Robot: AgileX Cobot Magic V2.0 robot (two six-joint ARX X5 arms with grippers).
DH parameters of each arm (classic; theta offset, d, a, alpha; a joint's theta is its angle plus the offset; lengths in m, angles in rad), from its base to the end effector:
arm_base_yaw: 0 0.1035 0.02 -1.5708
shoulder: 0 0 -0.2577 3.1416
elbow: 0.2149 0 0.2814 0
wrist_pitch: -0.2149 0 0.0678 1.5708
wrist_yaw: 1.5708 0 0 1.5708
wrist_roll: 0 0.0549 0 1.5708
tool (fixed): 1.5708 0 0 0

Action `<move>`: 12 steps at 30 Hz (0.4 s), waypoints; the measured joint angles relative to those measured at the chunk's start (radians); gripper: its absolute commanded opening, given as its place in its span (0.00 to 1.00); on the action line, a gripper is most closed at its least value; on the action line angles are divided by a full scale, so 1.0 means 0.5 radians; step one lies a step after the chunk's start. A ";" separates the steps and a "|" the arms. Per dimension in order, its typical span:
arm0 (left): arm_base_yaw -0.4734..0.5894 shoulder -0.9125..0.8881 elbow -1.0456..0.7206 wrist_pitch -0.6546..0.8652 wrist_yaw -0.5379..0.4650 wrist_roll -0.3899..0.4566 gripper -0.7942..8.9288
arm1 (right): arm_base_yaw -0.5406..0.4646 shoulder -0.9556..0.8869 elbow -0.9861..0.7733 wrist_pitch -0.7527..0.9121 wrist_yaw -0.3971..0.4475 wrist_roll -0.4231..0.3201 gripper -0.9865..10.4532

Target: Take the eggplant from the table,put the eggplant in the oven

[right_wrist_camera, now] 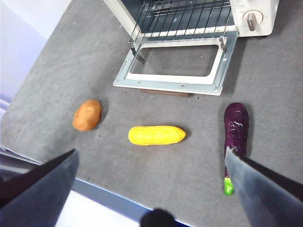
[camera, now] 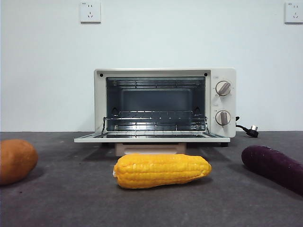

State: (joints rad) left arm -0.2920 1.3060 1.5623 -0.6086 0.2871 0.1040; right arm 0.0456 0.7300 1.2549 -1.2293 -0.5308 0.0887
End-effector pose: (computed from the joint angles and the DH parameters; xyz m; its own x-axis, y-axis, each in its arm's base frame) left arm 0.2985 -0.1060 0.4384 0.7805 -0.5303 -0.3309 0.5621 0.8271 0.0003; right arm 0.1222 0.0334 0.3905 0.6334 0.5357 -0.5585 -0.3657 0.8432 0.3940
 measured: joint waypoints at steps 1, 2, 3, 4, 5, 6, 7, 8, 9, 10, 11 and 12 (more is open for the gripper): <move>0.050 -0.040 0.000 -0.040 0.005 0.000 0.08 | 0.000 0.000 0.000 0.000 0.000 0.000 0.56; 0.093 -0.075 0.000 -0.071 0.014 -0.001 0.08 | 0.000 0.000 0.000 0.000 0.000 0.000 0.56; 0.145 -0.114 0.000 -0.099 0.037 -0.001 0.08 | 0.000 0.000 0.000 0.000 0.000 0.000 0.56; 0.196 -0.152 0.000 -0.123 0.076 -0.001 0.08 | 0.000 0.000 0.000 0.000 0.000 0.000 0.56; 0.239 -0.183 0.000 -0.142 0.115 -0.001 0.08 | 0.000 0.000 0.000 0.000 0.001 0.000 0.56; 0.288 -0.218 0.000 -0.161 0.165 -0.002 0.08 | 0.000 0.000 0.000 0.000 0.000 0.000 0.56; 0.332 -0.251 0.000 -0.173 0.218 -0.009 0.08 | 0.000 0.000 0.000 0.000 0.000 0.000 0.56; 0.369 -0.277 0.000 -0.177 0.269 -0.021 0.08 | 0.000 0.000 0.000 0.000 0.000 -0.001 0.56; 0.407 -0.306 0.000 -0.182 0.330 -0.027 0.08 | 0.000 0.000 0.000 0.001 0.000 -0.001 0.56; 0.440 -0.336 0.000 -0.199 0.382 -0.037 0.08 | 0.000 0.000 0.000 0.000 0.000 -0.001 0.56; 0.463 -0.363 0.000 -0.223 0.410 -0.040 0.08 | 0.000 0.000 0.000 0.001 0.000 -0.001 0.56; 0.477 -0.394 0.000 -0.258 0.422 -0.045 0.08 | 0.000 0.000 0.000 0.001 0.000 -0.001 0.56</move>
State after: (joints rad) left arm -0.0536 1.1088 1.5623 -0.7376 0.4980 0.0814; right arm 0.0456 0.7300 1.2549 -1.2289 -0.5308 0.0883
